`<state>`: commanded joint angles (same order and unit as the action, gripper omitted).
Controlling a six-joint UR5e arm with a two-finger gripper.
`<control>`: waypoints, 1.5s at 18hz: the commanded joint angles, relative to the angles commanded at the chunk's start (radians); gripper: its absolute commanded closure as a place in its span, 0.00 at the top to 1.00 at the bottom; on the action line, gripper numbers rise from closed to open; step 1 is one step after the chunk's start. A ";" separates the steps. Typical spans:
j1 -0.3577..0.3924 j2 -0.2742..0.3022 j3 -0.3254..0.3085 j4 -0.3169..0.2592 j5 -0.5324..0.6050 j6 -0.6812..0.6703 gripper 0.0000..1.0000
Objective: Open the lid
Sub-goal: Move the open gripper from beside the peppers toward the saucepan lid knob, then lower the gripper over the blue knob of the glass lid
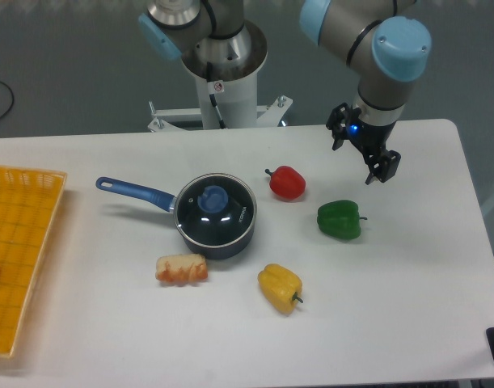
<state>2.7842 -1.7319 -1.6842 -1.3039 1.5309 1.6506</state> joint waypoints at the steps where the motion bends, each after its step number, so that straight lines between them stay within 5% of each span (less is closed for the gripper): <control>1: -0.008 0.011 -0.005 -0.002 0.000 -0.023 1.00; 12: -0.133 0.080 -0.066 -0.035 0.008 -0.328 1.00; 16: -0.224 0.112 -0.077 -0.040 0.000 -0.596 1.00; 20: -0.343 0.092 -0.069 -0.028 -0.003 -0.848 1.00; 27: -0.480 -0.006 -0.037 0.006 0.050 -0.881 1.00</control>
<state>2.3042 -1.7378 -1.7213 -1.2977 1.5814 0.7700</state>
